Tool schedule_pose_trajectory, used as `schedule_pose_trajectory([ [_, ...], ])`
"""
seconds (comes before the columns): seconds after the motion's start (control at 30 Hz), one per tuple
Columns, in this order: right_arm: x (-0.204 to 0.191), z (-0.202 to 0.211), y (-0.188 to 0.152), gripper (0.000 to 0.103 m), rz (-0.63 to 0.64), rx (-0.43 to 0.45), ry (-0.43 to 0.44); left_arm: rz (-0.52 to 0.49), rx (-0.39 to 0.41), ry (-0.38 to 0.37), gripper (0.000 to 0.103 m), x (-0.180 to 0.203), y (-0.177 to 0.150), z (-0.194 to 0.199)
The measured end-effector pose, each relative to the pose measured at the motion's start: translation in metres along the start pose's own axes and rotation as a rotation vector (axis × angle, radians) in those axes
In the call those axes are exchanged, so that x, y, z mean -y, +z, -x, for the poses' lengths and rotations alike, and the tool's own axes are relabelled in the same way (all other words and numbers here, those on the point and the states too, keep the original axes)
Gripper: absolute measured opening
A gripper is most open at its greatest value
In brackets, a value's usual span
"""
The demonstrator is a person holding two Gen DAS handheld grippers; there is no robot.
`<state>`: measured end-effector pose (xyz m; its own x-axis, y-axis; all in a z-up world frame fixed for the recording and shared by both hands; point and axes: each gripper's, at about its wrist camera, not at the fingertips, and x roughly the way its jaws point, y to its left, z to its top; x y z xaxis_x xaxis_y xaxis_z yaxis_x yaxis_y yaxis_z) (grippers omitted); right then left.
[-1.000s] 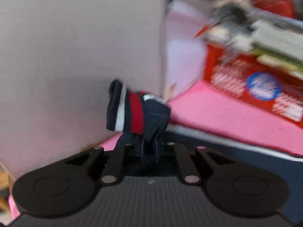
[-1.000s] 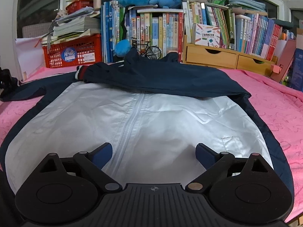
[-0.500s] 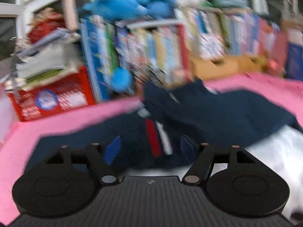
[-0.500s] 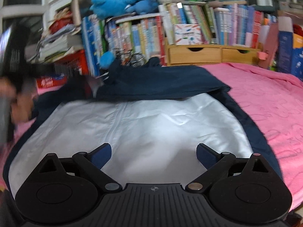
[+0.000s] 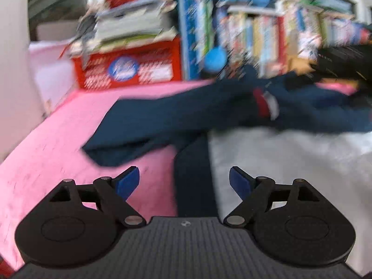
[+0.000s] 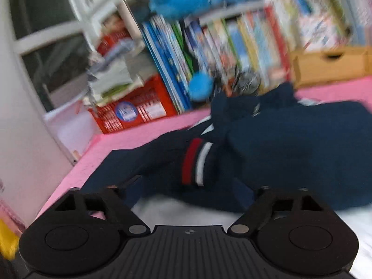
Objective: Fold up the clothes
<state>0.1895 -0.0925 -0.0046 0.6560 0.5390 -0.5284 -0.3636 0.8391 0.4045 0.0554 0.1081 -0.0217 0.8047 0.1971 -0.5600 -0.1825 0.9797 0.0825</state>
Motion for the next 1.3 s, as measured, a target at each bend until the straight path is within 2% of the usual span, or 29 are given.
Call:
schedule_pose_trajectory([
  [0.1,0.009,-0.06,0.017,0.068,-0.103,-0.102,-0.049,0.04,-0.019,0.002,0.088,-0.008,-0.005,-0.004],
  [0.17,0.012,-0.079,0.017,0.066,-0.13,-0.095,-0.042,0.072,-0.018,-0.011,0.09,-0.013,-0.006,-0.003],
  [0.2,0.009,-0.082,0.018,0.06,-0.131,-0.101,-0.046,0.087,-0.017,-0.018,0.09,-0.015,-0.007,-0.003],
  [0.3,0.001,-0.08,0.02,0.03,-0.121,-0.112,-0.036,0.084,-0.014,-0.024,0.091,-0.015,-0.008,-0.002],
  [0.33,-0.002,-0.076,0.022,0.014,-0.097,-0.102,-0.047,0.083,-0.013,-0.026,0.091,-0.015,-0.009,-0.001],
  [0.43,-0.006,-0.054,0.034,0.013,-0.037,-0.026,-0.077,0.088,-0.01,-0.029,0.091,-0.016,-0.01,-0.001],
  [0.63,-0.003,0.014,0.058,0.013,0.11,0.164,-0.197,0.089,-0.013,-0.024,0.092,-0.015,-0.01,-0.001],
  [0.8,0.038,0.056,0.068,0.013,0.132,0.228,-0.347,0.086,-0.014,-0.018,0.092,-0.015,-0.01,-0.001],
  [1.03,0.105,0.046,0.057,0.014,0.074,0.122,-0.504,0.084,-0.019,-0.003,0.094,-0.014,-0.01,-0.002],
  [1.2,0.147,0.023,0.043,0.015,-0.052,0.069,-0.469,0.083,-0.023,0.006,0.096,-0.014,-0.01,-0.003],
  [1.3,0.155,0.015,0.033,0.023,-0.045,0.037,-0.486,0.082,-0.028,0.015,0.097,-0.014,-0.009,-0.002],
])
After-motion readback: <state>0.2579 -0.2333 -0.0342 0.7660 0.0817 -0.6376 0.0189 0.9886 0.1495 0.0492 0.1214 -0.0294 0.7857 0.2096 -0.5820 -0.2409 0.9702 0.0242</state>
